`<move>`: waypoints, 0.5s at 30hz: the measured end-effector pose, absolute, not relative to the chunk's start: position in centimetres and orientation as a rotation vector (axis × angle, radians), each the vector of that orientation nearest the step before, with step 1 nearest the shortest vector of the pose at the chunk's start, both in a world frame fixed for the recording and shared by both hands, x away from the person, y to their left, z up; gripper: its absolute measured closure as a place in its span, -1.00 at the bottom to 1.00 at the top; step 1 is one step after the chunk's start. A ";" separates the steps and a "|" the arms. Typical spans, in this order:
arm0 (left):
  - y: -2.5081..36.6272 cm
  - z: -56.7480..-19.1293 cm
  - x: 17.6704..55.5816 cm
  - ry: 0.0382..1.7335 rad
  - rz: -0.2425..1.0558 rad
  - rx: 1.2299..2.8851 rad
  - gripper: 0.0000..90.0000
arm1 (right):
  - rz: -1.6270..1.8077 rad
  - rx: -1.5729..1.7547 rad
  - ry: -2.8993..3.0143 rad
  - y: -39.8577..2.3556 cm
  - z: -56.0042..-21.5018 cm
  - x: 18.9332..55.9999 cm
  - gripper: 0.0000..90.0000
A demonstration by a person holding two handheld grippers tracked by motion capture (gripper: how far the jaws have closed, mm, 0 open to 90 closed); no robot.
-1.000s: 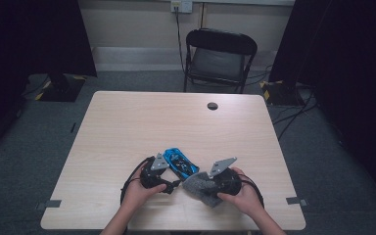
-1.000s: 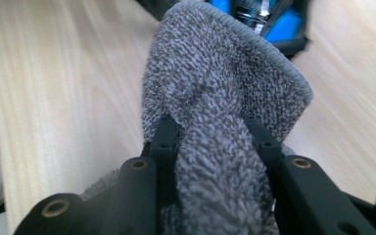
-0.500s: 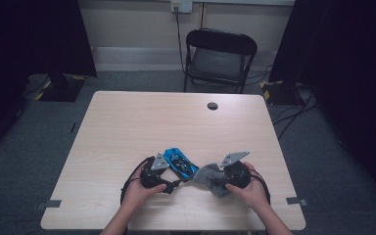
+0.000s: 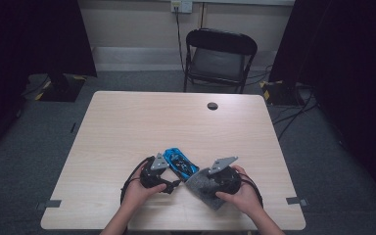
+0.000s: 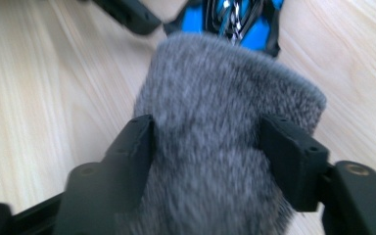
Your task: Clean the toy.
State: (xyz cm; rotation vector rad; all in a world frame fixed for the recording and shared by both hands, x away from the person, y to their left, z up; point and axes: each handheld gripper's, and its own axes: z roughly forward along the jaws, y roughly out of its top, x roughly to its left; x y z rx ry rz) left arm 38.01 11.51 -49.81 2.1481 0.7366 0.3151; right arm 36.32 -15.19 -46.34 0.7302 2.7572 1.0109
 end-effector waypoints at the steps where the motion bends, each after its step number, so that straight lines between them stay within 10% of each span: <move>1: 11.5 -49.8 38.0 0.736 0.315 2.148 -0.79 | 1.027 0.740 2.758 -15.0 -46.3 36.4 -0.16; 15: 11.5 -49.8 38.0 0.737 0.321 2.154 -0.80 | 0.957 0.860 2.699 -13.9 -46.9 36.7 0.55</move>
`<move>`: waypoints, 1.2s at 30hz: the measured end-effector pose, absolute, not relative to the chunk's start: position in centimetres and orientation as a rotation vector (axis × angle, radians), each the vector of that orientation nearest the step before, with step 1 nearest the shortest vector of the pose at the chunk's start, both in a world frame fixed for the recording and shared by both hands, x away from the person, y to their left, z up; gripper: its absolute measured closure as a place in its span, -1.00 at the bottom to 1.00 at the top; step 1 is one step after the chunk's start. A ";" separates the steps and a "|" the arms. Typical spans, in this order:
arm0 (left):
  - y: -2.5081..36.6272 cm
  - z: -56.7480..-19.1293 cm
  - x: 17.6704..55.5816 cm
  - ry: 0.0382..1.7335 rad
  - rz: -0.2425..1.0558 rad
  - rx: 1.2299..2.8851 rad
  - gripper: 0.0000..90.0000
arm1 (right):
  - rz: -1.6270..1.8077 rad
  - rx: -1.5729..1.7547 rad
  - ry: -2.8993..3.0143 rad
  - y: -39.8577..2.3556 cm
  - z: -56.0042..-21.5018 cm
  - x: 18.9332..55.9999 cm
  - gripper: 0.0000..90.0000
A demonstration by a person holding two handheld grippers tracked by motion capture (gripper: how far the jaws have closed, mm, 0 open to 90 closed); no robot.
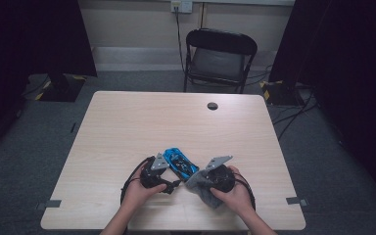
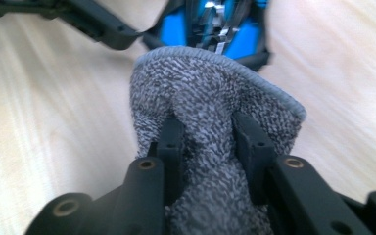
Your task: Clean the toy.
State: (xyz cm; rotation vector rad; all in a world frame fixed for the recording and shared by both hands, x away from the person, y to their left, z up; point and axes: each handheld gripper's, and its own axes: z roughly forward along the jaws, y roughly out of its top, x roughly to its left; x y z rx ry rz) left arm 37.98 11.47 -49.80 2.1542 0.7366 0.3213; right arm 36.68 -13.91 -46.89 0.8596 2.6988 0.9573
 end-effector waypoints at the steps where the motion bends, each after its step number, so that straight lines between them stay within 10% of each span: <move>1: 11.5 -49.8 38.0 0.736 0.321 2.154 -0.80 | 0.960 0.872 2.691 -14.1 -46.8 36.8 0.57; 36: 11.9 -49.4 38.3 0.728 0.324 2.124 -0.66 | 0.979 0.863 2.716 -14.3 -46.8 36.3 0.58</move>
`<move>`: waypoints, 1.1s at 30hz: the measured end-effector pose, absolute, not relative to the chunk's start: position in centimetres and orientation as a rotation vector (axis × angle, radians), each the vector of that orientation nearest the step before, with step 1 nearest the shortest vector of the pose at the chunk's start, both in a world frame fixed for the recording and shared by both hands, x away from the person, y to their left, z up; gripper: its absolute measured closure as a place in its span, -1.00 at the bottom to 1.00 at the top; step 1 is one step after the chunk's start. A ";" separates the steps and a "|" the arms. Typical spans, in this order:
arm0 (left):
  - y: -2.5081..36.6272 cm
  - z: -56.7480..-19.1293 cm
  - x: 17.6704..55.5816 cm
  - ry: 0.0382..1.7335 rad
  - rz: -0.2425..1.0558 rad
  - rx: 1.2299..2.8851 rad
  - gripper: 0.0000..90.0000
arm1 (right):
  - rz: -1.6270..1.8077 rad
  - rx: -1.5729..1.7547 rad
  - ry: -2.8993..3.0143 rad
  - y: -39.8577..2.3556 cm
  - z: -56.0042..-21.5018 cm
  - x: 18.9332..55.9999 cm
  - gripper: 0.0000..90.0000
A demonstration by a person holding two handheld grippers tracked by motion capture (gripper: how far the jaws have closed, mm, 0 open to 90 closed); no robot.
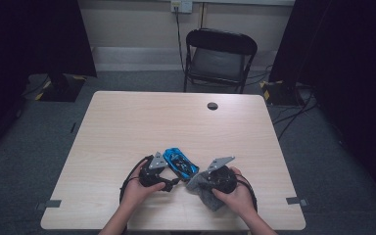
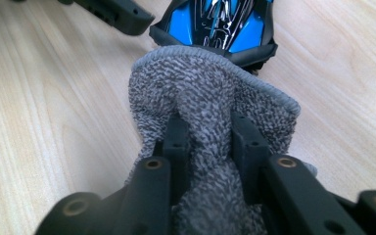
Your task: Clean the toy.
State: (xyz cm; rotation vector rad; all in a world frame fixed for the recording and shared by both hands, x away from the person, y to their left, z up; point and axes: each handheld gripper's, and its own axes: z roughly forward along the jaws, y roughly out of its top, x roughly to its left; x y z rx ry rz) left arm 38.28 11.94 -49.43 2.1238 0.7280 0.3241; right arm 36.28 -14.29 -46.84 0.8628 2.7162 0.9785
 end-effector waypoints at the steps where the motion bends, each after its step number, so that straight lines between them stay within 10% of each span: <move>1: 12.0 -49.2 38.4 0.727 0.330 2.123 -0.66 | 0.979 0.863 2.708 -14.3 -46.8 36.2 0.53; 12: 10.9 -48.0 40.0 0.728 0.353 2.096 -0.66 | 0.963 0.822 2.708 -14.1 -47.2 36.0 0.07; 21: 10.2 -48.7 40.2 0.737 0.344 2.083 -0.68 | 0.927 0.864 2.700 -14.2 -47.1 36.2 0.56; 33: 10.3 -48.8 40.2 0.753 0.340 2.078 -0.69 | 0.948 0.971 2.662 -16.5 -46.4 37.4 0.64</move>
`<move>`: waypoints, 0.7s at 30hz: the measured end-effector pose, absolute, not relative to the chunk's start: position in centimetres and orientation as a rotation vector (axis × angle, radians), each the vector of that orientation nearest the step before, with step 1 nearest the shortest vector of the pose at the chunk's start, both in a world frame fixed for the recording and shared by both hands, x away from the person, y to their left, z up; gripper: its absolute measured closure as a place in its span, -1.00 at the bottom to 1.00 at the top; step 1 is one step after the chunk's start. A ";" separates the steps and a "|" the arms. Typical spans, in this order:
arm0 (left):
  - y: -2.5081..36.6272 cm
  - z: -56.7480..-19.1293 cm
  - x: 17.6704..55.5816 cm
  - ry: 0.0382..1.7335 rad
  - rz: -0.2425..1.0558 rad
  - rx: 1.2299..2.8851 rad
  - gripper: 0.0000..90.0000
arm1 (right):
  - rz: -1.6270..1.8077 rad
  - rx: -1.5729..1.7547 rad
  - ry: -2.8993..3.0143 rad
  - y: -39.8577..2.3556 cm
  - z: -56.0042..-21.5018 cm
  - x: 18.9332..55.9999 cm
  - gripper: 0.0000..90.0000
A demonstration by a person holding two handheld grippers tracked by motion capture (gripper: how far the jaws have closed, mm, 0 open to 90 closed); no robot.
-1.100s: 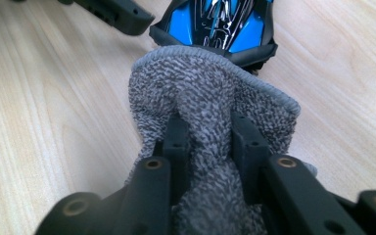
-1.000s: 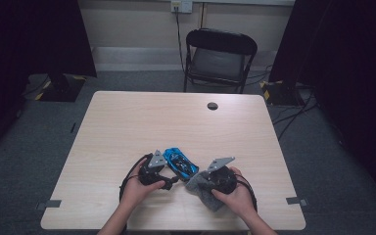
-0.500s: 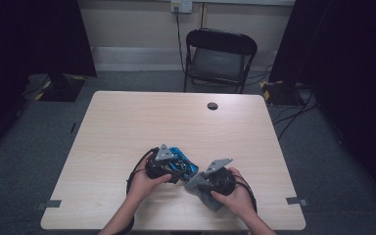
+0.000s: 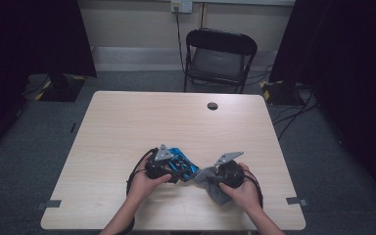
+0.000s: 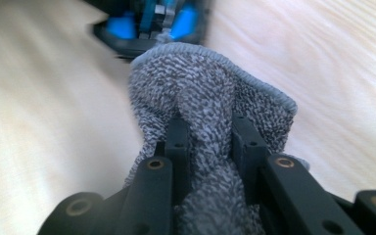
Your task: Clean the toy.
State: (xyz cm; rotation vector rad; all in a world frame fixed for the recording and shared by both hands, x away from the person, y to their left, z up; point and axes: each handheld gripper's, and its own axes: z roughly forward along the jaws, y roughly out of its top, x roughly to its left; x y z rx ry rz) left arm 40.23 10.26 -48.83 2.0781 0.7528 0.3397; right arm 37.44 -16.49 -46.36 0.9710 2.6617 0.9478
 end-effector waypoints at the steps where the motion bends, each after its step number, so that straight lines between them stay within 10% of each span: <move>1: 10.3 -48.8 40.2 0.752 0.341 2.078 -0.69 | 0.969 0.945 2.675 -16.3 -46.0 37.0 0.64; 21: 10.2 -48.9 40.1 0.757 0.348 2.073 -0.67 | 0.974 0.972 2.621 -15.8 -46.8 37.7 0.65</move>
